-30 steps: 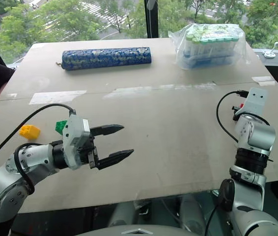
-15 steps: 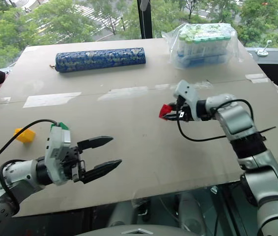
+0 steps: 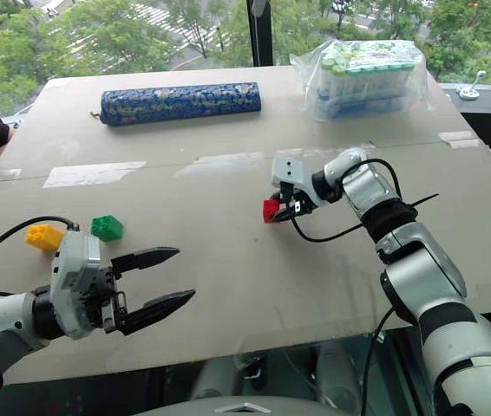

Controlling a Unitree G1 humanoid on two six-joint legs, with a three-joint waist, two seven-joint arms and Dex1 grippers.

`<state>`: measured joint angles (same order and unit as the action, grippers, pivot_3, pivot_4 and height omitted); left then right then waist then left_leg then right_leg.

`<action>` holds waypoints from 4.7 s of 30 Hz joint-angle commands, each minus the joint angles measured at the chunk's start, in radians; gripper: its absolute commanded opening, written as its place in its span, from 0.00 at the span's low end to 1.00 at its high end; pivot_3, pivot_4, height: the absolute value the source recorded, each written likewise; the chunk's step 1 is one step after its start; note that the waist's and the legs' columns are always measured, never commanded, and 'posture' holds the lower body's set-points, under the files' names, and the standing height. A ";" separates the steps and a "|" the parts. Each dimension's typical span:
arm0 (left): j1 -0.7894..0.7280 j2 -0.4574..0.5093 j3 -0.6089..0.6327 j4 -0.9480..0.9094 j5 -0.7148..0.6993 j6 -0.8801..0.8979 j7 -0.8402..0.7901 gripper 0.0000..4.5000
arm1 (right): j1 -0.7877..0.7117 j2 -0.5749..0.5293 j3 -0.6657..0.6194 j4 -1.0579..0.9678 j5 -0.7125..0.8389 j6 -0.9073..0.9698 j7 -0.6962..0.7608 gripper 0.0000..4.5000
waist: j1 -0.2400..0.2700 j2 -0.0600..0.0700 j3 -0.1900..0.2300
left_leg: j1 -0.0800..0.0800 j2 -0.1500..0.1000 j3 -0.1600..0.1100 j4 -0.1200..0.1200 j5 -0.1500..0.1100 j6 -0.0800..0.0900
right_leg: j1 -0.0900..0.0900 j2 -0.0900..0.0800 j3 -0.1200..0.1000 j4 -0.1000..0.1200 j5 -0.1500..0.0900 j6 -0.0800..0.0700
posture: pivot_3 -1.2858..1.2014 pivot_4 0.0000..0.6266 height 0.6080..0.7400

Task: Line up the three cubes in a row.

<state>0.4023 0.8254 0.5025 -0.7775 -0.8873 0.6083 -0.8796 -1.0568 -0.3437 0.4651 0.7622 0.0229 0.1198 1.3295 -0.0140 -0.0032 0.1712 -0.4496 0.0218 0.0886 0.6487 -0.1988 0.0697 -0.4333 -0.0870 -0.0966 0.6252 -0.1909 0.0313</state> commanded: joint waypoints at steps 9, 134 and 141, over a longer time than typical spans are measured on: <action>0.010 0.011 0.037 -0.027 0.001 -0.016 -0.001 1.00 | -0.052 0.042 -0.041 0.093 -0.051 -0.112 0.041 0.52 | -0.001 0.000 0.000 | 0.000 0.000 0.000 0.000 0.000 0.000 | 0.000 0.000 0.001 0.000 0.002 -0.003 | 0.52 0.24 1.00; -0.379 -0.221 0.287 0.392 0.537 0.280 0.468 0.94 | 0.699 -0.318 -0.397 -1.242 0.684 0.381 -0.250 1.00 | 0.048 -0.016 0.004 | 0.002 -0.001 -0.013 0.008 -0.004 0.005 | 0.011 -0.020 -0.027 0.000 0.001 -0.001 | 0.52 0.24 1.00; -0.457 -0.096 0.171 0.678 0.584 0.150 0.418 0.94 | 0.727 -0.341 -0.424 -1.281 0.685 0.387 -0.266 1.00 | 0.053 -0.015 0.004 | 0.001 0.000 -0.013 0.006 -0.004 0.005 | 0.009 -0.019 -0.028 0.001 0.001 -0.001 | 0.52 0.24 1.00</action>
<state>-0.0297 0.6878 0.6818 -0.1690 -0.3280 0.8227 -0.4480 -0.3369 -0.6696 0.0767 -0.4711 0.6938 0.5093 1.0691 0.0389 -0.0182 0.1750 -0.4487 0.0216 0.0759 0.6544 -0.2029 0.0744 -0.4251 -0.1061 -0.1246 0.6257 -0.1897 0.0302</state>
